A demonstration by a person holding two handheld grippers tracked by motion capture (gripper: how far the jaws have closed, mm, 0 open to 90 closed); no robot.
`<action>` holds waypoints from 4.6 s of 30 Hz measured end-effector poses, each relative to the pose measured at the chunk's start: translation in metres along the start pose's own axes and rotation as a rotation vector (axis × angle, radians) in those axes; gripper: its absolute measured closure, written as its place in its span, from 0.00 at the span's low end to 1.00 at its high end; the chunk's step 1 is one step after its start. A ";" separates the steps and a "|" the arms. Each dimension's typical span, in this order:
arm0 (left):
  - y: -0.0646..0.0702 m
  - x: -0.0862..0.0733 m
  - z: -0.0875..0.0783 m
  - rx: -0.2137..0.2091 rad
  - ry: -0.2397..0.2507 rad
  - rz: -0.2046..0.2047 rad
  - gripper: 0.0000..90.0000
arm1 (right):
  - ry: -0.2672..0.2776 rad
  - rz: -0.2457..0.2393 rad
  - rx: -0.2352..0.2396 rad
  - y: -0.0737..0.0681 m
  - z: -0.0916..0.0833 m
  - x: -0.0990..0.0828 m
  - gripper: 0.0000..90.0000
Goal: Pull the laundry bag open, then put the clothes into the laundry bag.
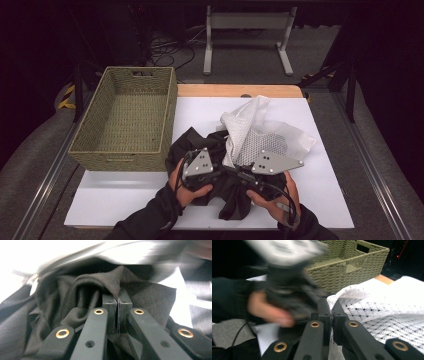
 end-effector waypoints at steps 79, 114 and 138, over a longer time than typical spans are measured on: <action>-0.003 -0.004 0.020 0.283 -0.078 -0.021 0.78 | -0.026 -0.022 0.022 -0.014 -0.032 -0.029 0.99; -0.029 -0.067 -0.040 0.173 -0.361 0.029 0.47 | -0.126 -0.017 -0.117 0.024 -0.041 -0.072 0.97; -0.026 0.006 0.014 0.235 -0.039 -0.090 0.95 | -0.090 -0.090 0.017 -0.008 -0.021 -0.040 0.99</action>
Point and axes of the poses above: each handheld gripper's, and its own axes: z roughly forward along the jaws, x roughly out of its top, y roughly to its right, the point moved 7 cm from there along z, roughly forward along the jaws, and after that the axes turned 11 degrees about y, right-handed, at the moved point
